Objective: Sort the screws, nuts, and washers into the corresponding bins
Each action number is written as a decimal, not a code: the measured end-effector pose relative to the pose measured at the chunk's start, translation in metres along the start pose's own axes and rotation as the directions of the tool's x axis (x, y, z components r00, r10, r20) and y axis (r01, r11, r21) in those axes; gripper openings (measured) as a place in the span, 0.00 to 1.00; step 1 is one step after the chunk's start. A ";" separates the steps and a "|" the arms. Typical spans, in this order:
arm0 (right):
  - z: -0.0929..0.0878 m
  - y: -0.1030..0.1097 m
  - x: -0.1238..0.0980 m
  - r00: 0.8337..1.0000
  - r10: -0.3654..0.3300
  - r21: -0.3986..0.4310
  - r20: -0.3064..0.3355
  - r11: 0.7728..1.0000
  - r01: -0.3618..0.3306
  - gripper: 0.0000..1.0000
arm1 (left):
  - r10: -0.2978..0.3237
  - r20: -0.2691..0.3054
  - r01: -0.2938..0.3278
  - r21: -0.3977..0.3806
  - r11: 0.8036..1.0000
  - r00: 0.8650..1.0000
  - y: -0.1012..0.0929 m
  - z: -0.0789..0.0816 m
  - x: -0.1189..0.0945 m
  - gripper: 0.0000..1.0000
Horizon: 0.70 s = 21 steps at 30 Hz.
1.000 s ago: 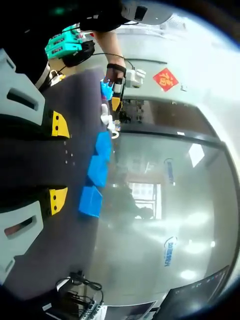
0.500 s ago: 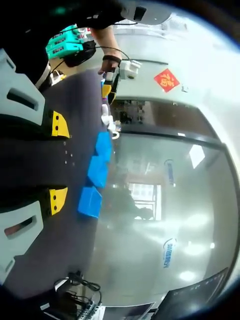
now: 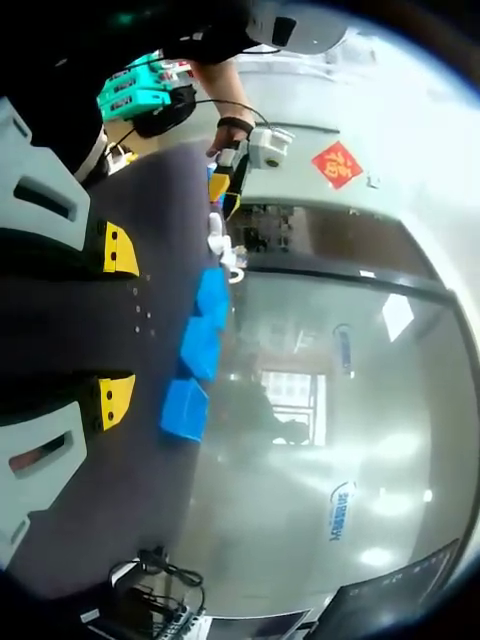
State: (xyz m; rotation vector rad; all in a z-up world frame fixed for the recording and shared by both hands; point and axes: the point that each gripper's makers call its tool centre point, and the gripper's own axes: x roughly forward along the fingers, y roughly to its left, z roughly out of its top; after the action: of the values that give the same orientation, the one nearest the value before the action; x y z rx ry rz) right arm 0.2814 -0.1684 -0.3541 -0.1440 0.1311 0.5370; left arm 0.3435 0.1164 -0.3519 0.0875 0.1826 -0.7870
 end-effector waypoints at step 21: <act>-0.014 0.004 -0.001 0.999 0.028 -0.025 -0.037 0.999 -0.029 0.32 | -0.135 -0.126 0.139 0.028 0.990 0.983 -0.031 0.001 0.067 0.41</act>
State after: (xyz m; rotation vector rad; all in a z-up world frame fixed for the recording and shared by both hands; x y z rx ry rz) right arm 0.2774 -0.1683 -0.3676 -0.1774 0.1623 0.5648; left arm 0.3679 0.0479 -0.3644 0.1603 0.2946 -0.9233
